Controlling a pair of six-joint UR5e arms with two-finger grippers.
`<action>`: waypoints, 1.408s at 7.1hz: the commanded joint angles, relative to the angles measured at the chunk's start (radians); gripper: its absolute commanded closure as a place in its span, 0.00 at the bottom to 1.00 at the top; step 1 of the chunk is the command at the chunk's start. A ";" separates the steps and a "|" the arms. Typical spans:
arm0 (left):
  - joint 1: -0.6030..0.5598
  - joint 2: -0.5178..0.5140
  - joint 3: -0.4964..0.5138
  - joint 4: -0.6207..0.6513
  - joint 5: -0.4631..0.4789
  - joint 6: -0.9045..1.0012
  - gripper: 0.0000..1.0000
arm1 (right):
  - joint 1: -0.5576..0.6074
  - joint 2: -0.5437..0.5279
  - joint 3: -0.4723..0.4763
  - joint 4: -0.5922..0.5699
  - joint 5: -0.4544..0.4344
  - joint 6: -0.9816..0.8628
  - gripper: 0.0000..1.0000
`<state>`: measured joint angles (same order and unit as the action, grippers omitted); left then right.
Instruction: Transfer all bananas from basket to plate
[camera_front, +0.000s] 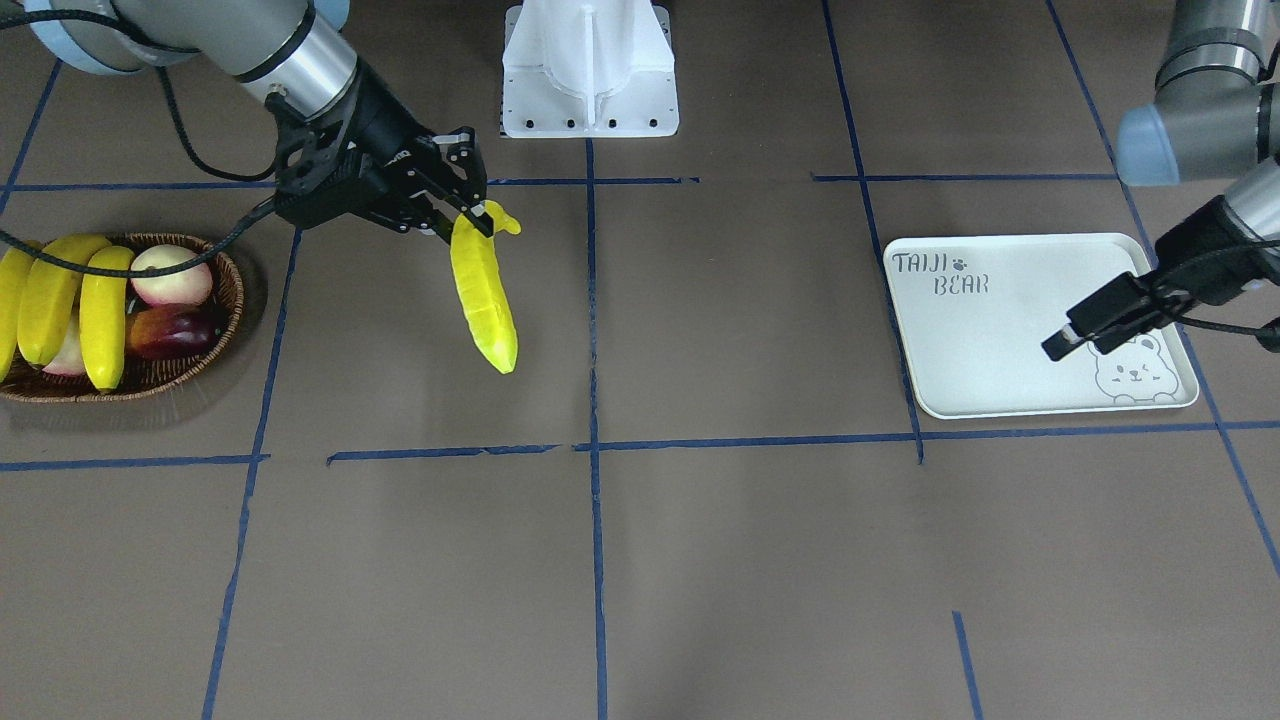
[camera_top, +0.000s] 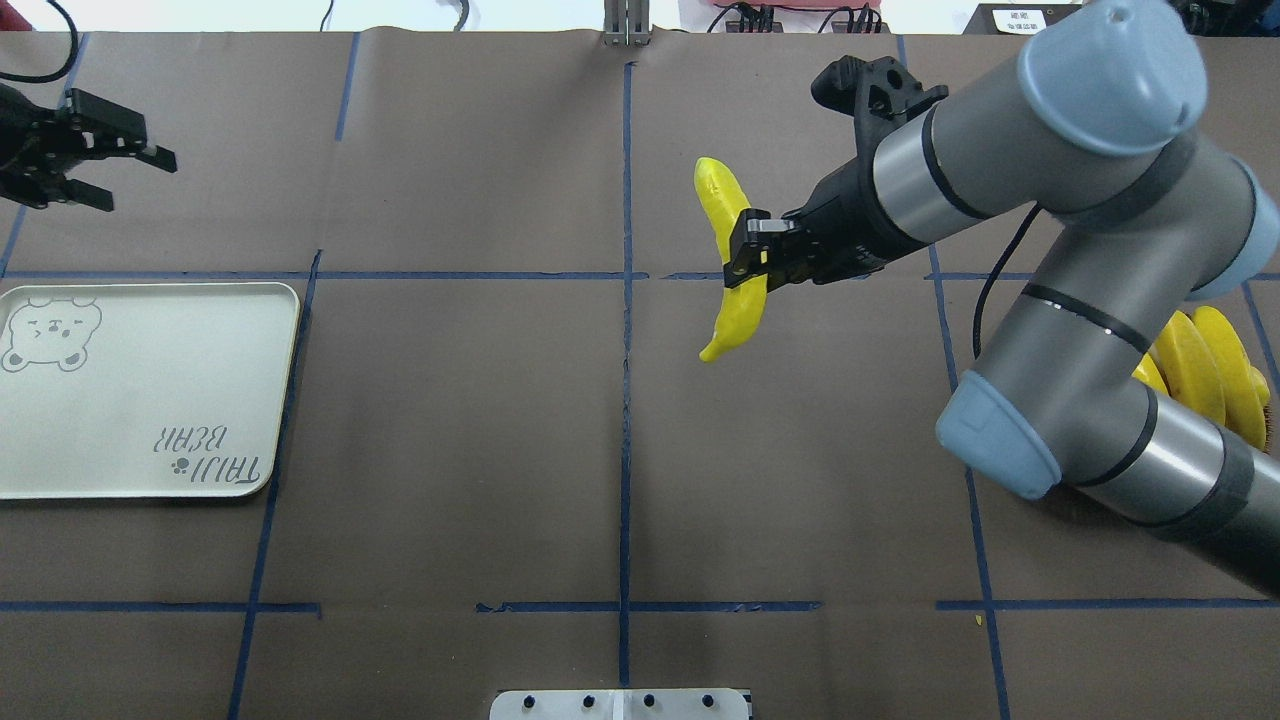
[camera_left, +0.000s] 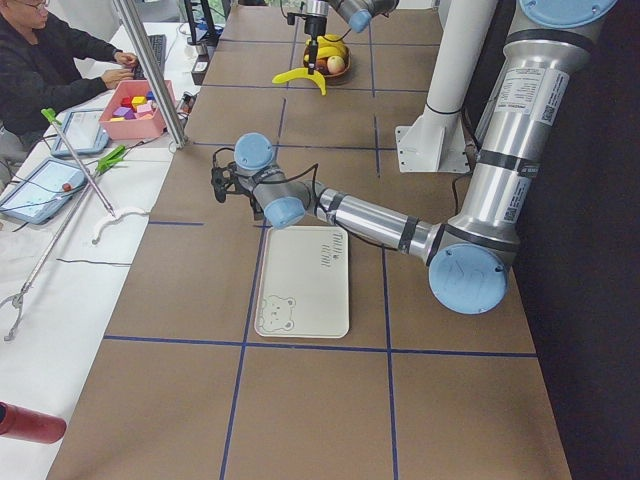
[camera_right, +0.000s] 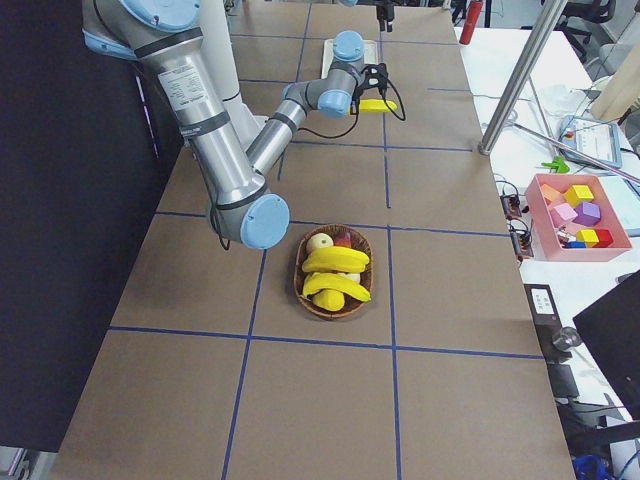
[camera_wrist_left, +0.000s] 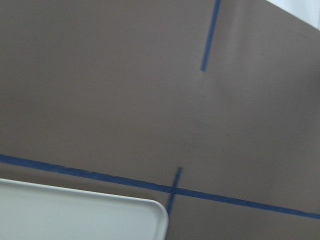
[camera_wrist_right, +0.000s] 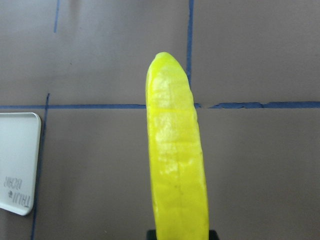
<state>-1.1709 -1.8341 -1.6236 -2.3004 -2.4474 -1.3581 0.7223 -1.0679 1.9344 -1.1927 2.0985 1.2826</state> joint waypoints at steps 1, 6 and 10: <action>0.075 -0.089 -0.016 -0.188 -0.005 -0.424 0.03 | -0.079 -0.001 -0.015 0.193 -0.129 0.117 0.99; 0.293 -0.246 -0.036 -0.350 0.115 -0.708 0.03 | -0.214 0.014 -0.031 0.297 -0.215 0.172 0.99; 0.451 -0.335 -0.024 -0.286 0.336 -0.707 0.03 | -0.234 0.029 -0.029 0.298 -0.224 0.173 0.99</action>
<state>-0.7694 -2.1561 -1.6467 -2.5964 -2.1809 -2.0652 0.4896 -1.0393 1.9051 -0.8955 1.8763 1.4553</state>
